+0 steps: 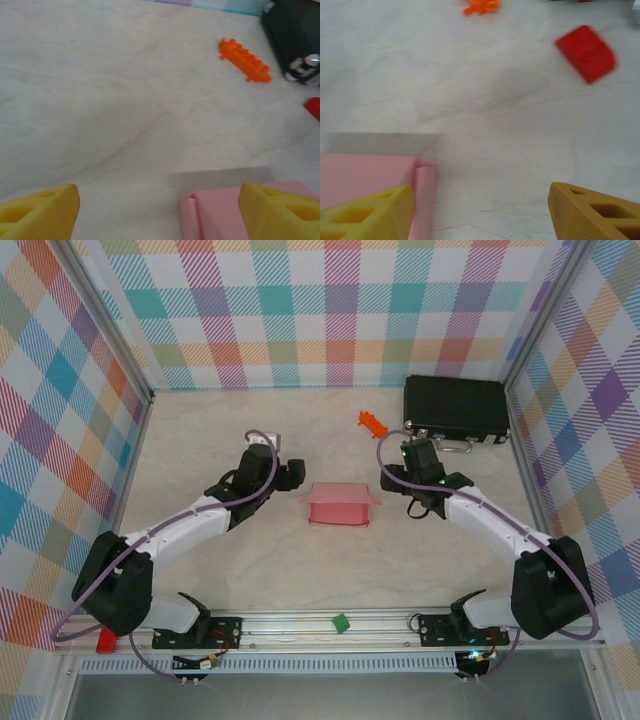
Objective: Fold the paper box
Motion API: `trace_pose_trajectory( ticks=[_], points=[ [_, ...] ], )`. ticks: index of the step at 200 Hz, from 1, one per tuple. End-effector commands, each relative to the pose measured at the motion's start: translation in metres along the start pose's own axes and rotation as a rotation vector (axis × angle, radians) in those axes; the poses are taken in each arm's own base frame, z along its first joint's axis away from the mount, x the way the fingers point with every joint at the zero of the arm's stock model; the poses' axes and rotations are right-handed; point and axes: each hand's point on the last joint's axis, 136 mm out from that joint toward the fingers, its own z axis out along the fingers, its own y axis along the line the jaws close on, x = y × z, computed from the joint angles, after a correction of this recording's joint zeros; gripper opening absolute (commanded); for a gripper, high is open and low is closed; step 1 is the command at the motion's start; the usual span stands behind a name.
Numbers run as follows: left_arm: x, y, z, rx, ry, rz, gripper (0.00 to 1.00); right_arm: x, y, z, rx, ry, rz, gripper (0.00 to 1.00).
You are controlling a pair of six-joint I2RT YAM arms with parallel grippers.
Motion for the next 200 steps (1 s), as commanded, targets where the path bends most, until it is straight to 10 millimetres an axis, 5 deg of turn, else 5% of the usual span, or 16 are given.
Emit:
trace_pose_trajectory(
  ticks=[1, 104, 200],
  points=[
    [0.002, -0.022, 0.002, 0.127, 0.062, -0.003, 0.82, -0.001, 0.034, -0.001, -0.179, 0.042, -0.036, 0.70],
    [0.058, -0.053, 0.022, 0.316, 0.295, -0.074, 0.73, 0.039, 0.062, 0.021, -0.307, 0.196, -0.029, 0.68],
    [0.103, -0.051, 0.032, 0.318, 0.382, -0.124, 0.58, 0.072, 0.061, 0.040, -0.280, 0.273, -0.001, 0.54]
  ],
)
